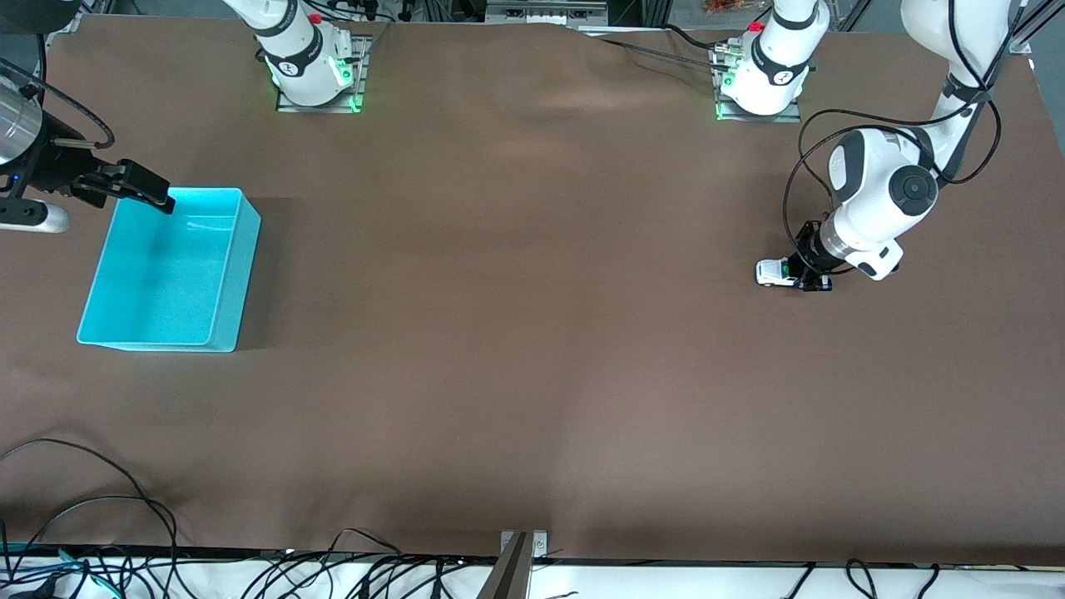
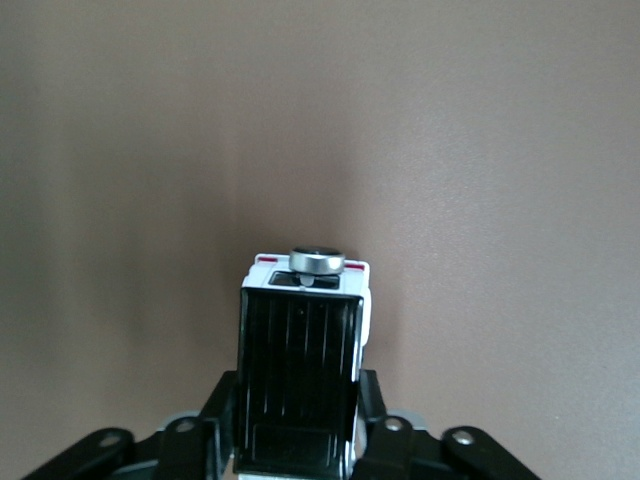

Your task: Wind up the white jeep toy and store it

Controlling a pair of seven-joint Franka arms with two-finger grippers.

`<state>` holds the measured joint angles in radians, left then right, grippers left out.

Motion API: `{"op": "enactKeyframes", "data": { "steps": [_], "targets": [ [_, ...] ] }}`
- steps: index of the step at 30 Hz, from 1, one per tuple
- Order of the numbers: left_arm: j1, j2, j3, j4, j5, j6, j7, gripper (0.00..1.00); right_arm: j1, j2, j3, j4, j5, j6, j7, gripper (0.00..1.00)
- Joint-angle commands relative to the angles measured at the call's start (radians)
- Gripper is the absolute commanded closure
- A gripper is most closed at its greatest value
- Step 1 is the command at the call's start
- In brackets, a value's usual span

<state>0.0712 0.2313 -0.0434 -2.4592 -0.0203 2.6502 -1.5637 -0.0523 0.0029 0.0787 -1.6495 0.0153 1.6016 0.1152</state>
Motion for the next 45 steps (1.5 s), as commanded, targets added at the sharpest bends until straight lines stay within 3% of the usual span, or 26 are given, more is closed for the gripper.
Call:
{"op": "enactKeyframes", "data": {
  "steps": [1,9,16,26,45],
  "targets": [
    [-0.002,-0.003,0.0,0.0,0.022,0.013,-0.009,0.67,-0.003,0.0,0.001,0.013,-0.001,-0.003,-0.011,0.0],
    [-0.01,-0.036,-0.009,0.009,0.022,0.002,-0.009,0.68,-0.003,0.0,0.001,0.013,-0.001,-0.003,-0.011,0.0],
    [-0.017,-0.066,-0.088,0.009,0.022,-0.03,-0.082,0.68,-0.003,0.0,0.001,0.013,-0.001,-0.003,-0.011,0.0],
    [-0.022,-0.023,-0.2,0.008,0.083,-0.019,-0.272,0.68,-0.003,0.0,0.001,0.013,-0.001,-0.003,-0.011,0.0],
    [-0.005,0.043,-0.2,0.009,0.144,0.031,-0.317,0.68,-0.001,0.0,0.001,0.013,-0.001,-0.003,-0.011,0.0]
  ]
}}
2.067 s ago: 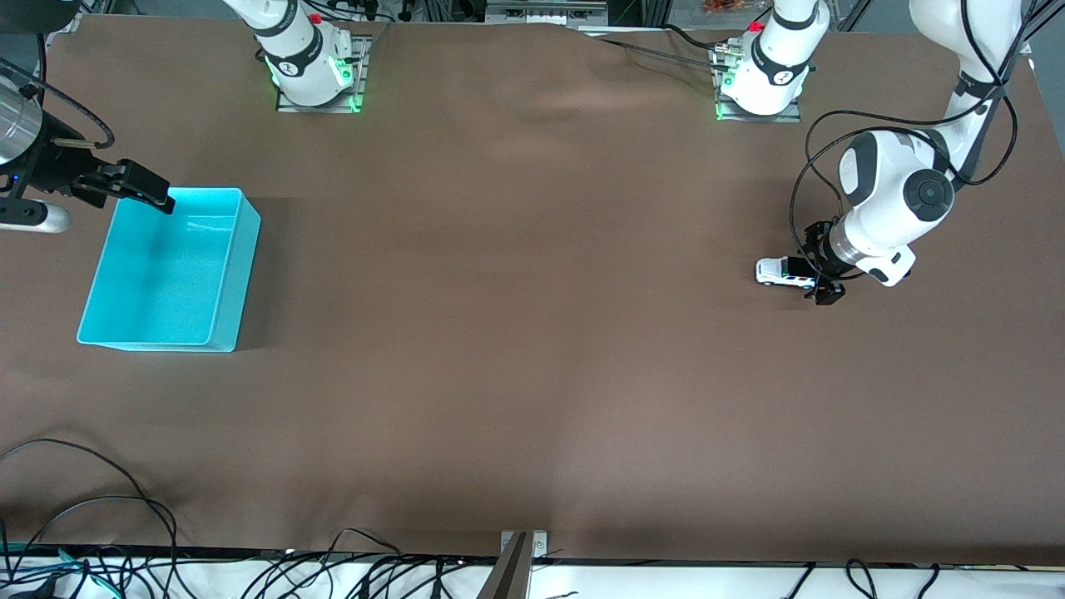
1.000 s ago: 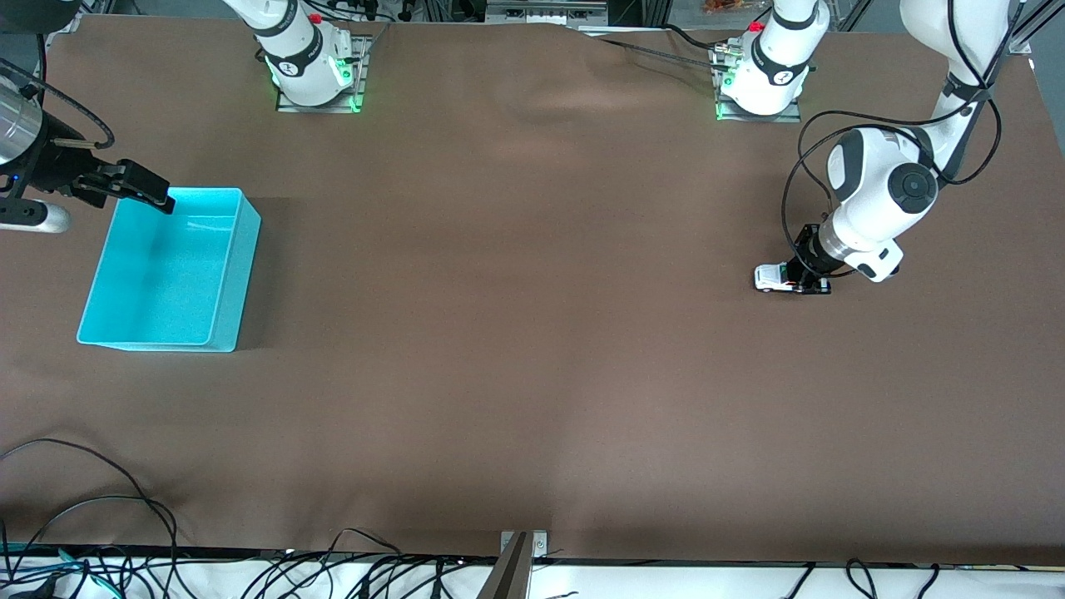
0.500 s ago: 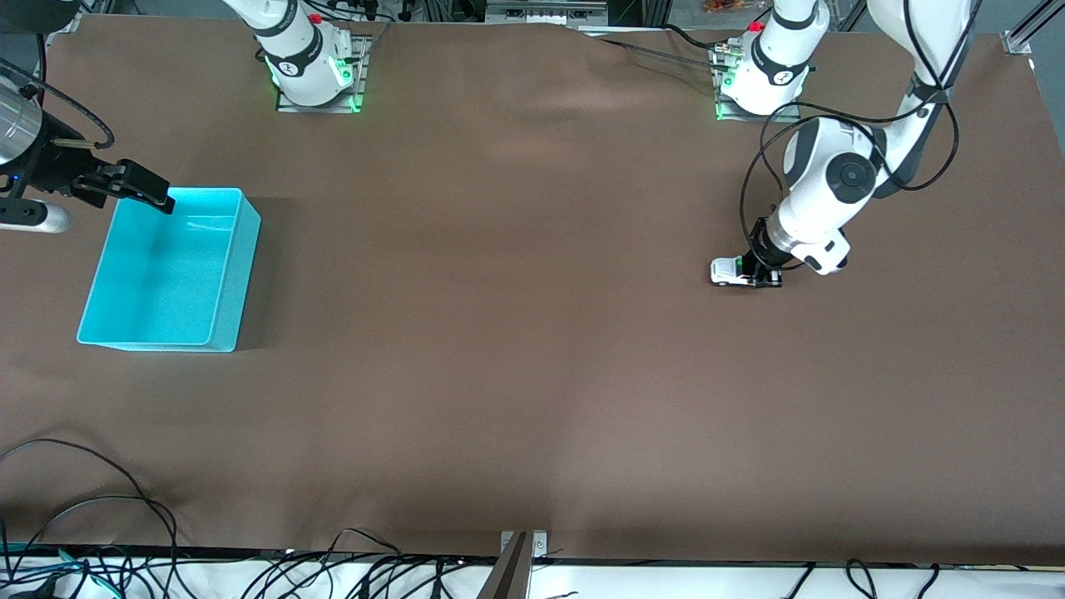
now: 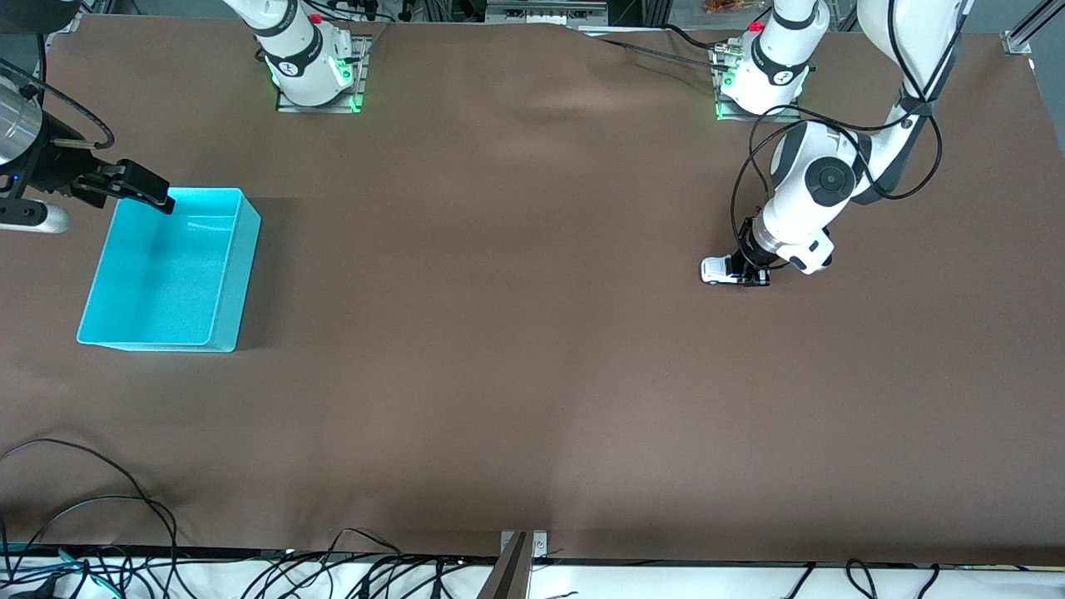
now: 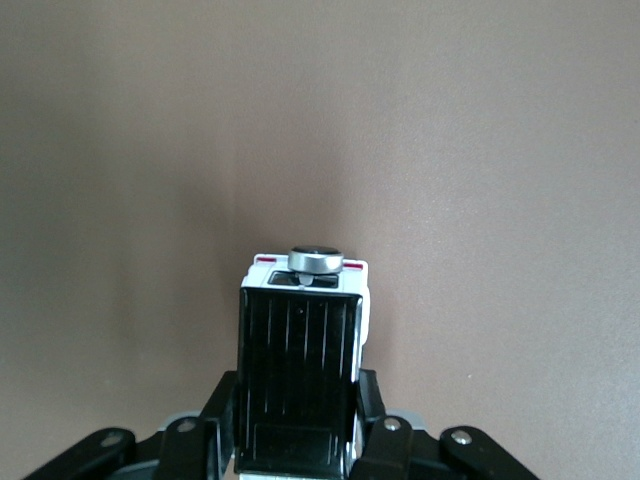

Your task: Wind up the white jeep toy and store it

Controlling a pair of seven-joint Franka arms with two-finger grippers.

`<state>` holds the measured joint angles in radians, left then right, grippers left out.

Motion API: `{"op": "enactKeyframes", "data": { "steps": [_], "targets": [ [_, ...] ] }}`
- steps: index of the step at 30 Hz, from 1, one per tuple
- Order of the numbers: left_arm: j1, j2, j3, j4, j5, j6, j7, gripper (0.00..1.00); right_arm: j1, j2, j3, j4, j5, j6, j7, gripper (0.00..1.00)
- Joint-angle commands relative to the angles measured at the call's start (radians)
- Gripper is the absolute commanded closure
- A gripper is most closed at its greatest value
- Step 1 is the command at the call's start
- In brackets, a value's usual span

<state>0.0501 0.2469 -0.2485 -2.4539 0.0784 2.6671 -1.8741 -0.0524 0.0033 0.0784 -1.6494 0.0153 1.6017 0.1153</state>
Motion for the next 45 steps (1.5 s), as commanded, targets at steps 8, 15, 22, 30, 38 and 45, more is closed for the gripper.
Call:
{"op": "enactKeyframes", "data": {
  "steps": [8,15,22,30,38,45],
  "targets": [
    [0.086,0.034,0.006,0.004,0.145,0.014,-0.007,0.68,-0.003,0.0,0.003,0.013,-0.001,-0.003,-0.011,0.0],
    [0.145,0.042,0.006,0.006,0.214,0.014,-0.002,0.68,-0.001,0.0,0.003,0.013,-0.001,-0.003,-0.011,0.0],
    [0.223,0.063,0.005,0.013,0.313,0.017,-0.002,0.68,-0.001,0.0,0.003,0.013,-0.001,-0.003,-0.011,0.0],
    [0.304,0.086,0.005,0.023,0.408,0.025,0.006,0.68,-0.001,0.0,0.003,0.013,-0.001,-0.003,-0.011,0.0],
    [0.384,0.111,0.003,0.027,0.501,0.057,0.006,0.66,-0.001,0.0,0.003,0.013,-0.001,-0.003,-0.011,0.0],
    [0.438,0.135,0.003,0.047,0.572,0.057,0.006,0.62,-0.001,0.0,0.003,0.013,-0.001,-0.003,-0.011,0.0]
  ]
}}
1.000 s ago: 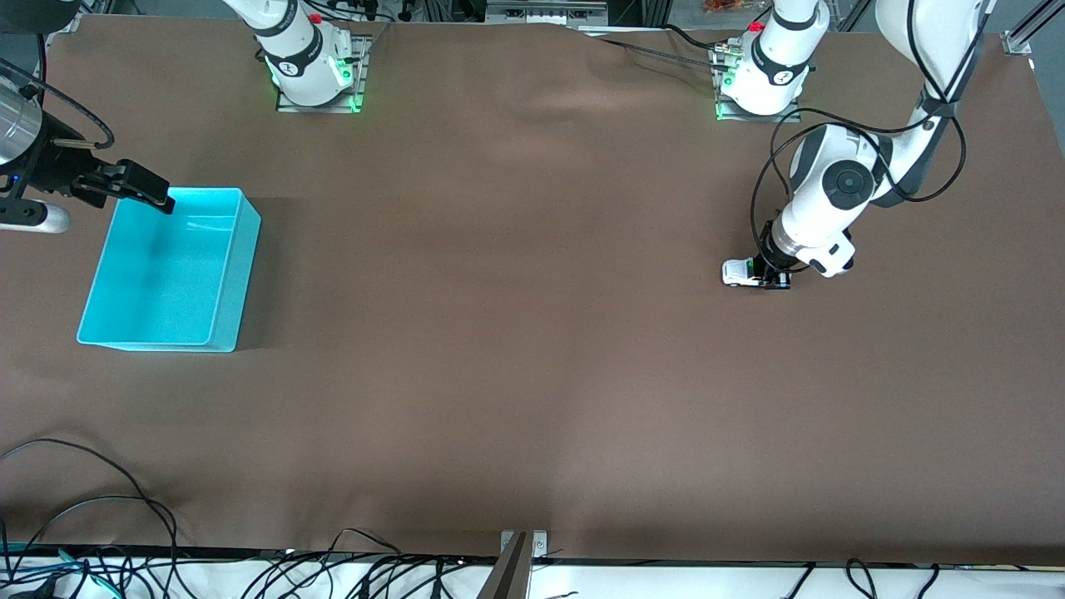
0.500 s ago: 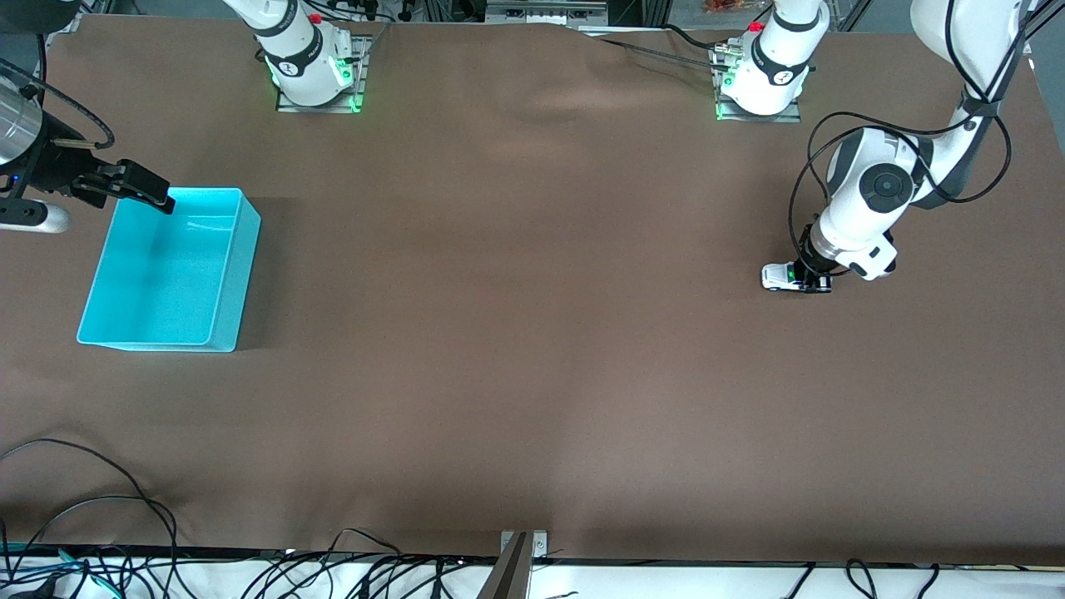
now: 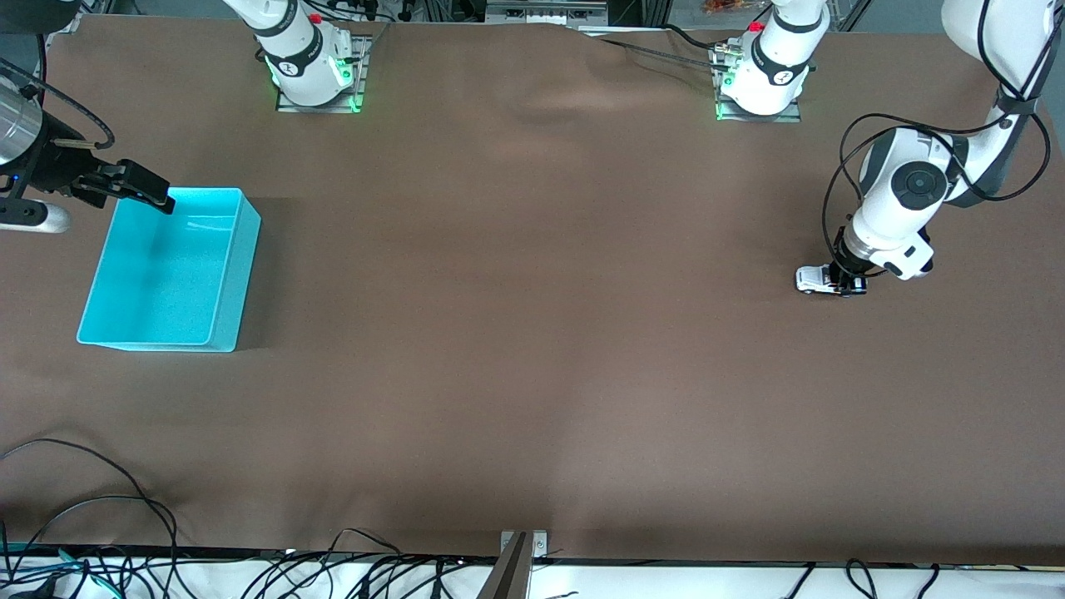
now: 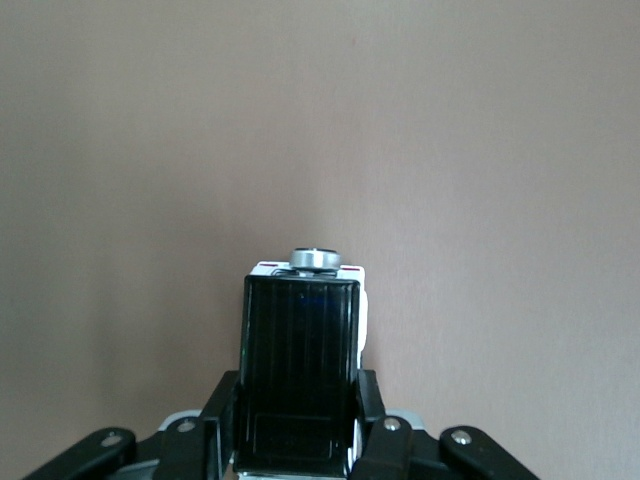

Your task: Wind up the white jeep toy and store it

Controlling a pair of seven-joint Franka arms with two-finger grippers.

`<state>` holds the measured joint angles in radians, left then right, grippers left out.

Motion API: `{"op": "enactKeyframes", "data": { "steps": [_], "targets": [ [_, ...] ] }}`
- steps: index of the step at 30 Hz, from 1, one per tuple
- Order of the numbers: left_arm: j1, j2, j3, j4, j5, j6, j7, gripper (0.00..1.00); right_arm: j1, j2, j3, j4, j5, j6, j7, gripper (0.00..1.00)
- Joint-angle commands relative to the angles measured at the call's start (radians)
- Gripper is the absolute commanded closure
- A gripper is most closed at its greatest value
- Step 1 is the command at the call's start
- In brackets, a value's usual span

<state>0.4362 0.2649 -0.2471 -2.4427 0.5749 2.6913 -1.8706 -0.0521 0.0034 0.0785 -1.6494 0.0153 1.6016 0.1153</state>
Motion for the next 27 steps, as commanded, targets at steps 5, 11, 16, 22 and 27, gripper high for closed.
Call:
{"op": "enactKeyframes", "data": {
  "steps": [5,11,16,22,27],
  "targets": [
    [0.088,0.129,0.002,0.051,0.105,0.033,0.002,0.48,-0.002,0.0,0.003,0.013,-0.001,-0.003,-0.011,0.0],
    [0.093,0.129,0.002,0.07,0.103,0.033,0.022,0.0,-0.002,0.0,0.003,0.013,-0.001,-0.003,-0.011,0.0],
    [0.124,0.125,0.002,0.09,0.103,0.033,0.031,0.0,-0.002,0.0,0.003,0.013,-0.001,-0.003,-0.011,0.0],
    [0.167,0.103,-0.001,0.105,0.1,0.028,0.096,0.0,-0.002,0.0,0.003,0.013,-0.001,-0.003,-0.011,0.0],
    [0.188,0.073,-0.003,0.105,0.082,0.022,0.16,0.0,-0.002,0.0,0.003,0.013,-0.001,-0.003,-0.011,0.0]
  ]
}}
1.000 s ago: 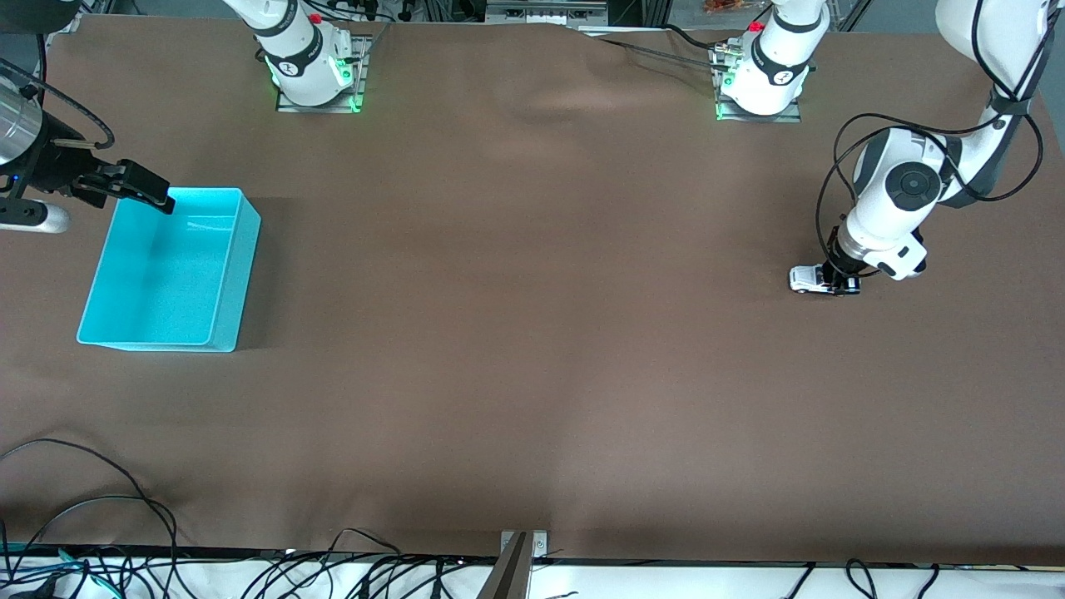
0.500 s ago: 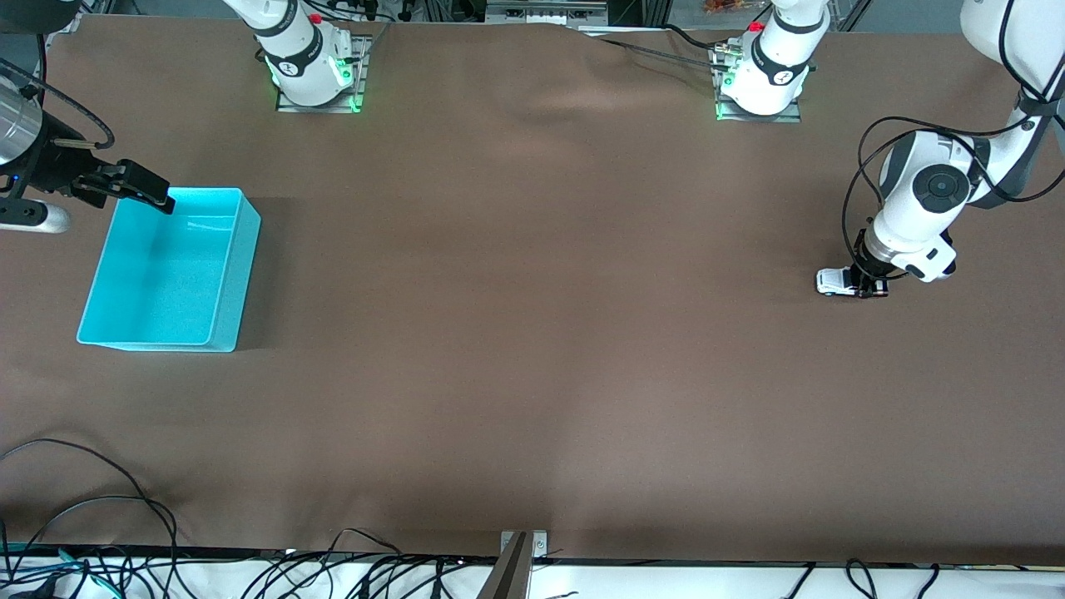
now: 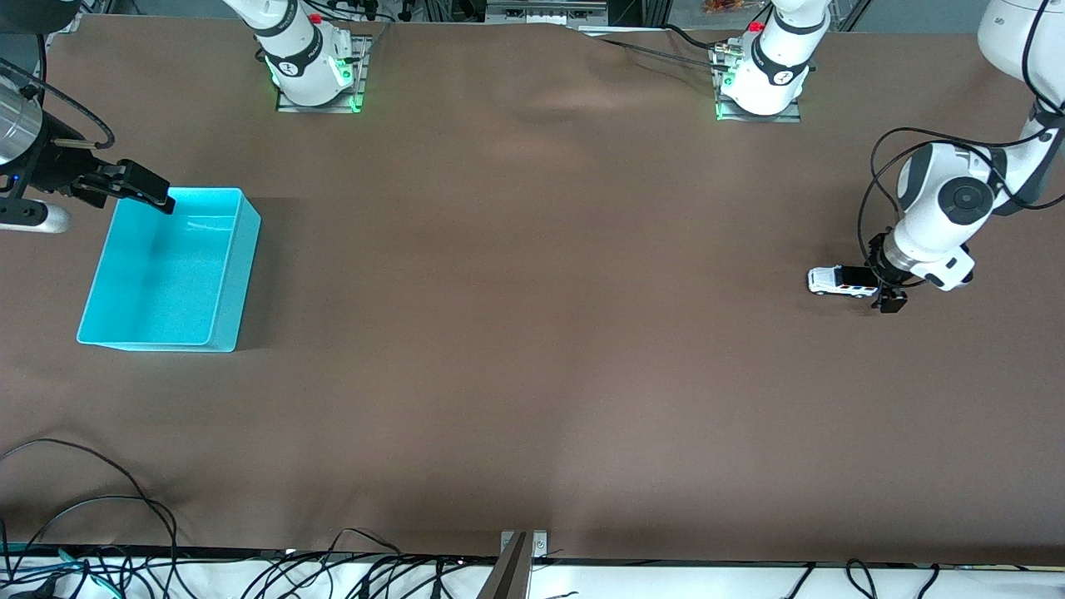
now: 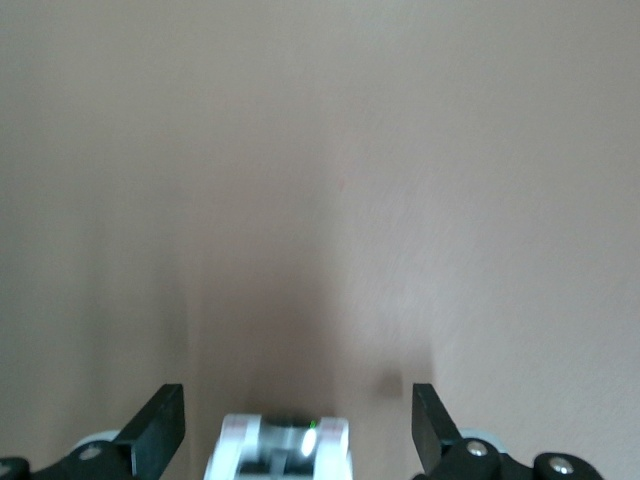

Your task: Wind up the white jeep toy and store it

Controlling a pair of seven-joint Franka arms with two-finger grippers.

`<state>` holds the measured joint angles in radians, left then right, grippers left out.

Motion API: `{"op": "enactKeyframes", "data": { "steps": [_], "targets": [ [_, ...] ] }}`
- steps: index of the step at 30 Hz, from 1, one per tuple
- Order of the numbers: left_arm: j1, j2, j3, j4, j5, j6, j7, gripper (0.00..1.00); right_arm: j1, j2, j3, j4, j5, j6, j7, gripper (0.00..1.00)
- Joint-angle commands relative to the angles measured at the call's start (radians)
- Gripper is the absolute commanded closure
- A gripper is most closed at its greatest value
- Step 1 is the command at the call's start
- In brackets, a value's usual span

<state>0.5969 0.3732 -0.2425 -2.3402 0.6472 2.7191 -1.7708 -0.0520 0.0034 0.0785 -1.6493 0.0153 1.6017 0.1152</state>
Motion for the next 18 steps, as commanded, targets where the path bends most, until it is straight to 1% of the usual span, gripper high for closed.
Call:
{"op": "enactKeyframes", "data": {
  "steps": [1,4,6,11,14,18],
  "targets": [
    [0.027,-0.043,-0.008,0.002,0.009,-0.008,0.067,0.0,-0.002,0.0,0.003,0.013,-0.001,-0.003,-0.011,0.0],
    [0.026,-0.068,-0.012,0.009,0.011,-0.033,0.096,0.0,-0.002,0.0,0.003,0.013,-0.001,-0.003,-0.011,0.0],
    [0.027,-0.085,-0.027,0.019,0.009,-0.057,0.128,0.0,-0.002,0.0,0.003,0.013,-0.001,-0.003,-0.011,0.0],
    [0.027,-0.103,-0.063,0.08,-0.009,-0.16,0.204,0.0,-0.002,0.0,0.003,0.013,-0.001,-0.003,-0.011,0.0],
    [0.029,-0.108,-0.092,0.14,-0.066,-0.241,0.287,0.0,-0.002,0.0,0.003,0.013,-0.001,-0.003,-0.011,0.0],
    [0.027,-0.123,-0.106,0.226,-0.178,-0.349,0.447,0.0,-0.002,0.0,0.003,0.013,-0.001,-0.003,-0.011,0.0]
  ]
}}
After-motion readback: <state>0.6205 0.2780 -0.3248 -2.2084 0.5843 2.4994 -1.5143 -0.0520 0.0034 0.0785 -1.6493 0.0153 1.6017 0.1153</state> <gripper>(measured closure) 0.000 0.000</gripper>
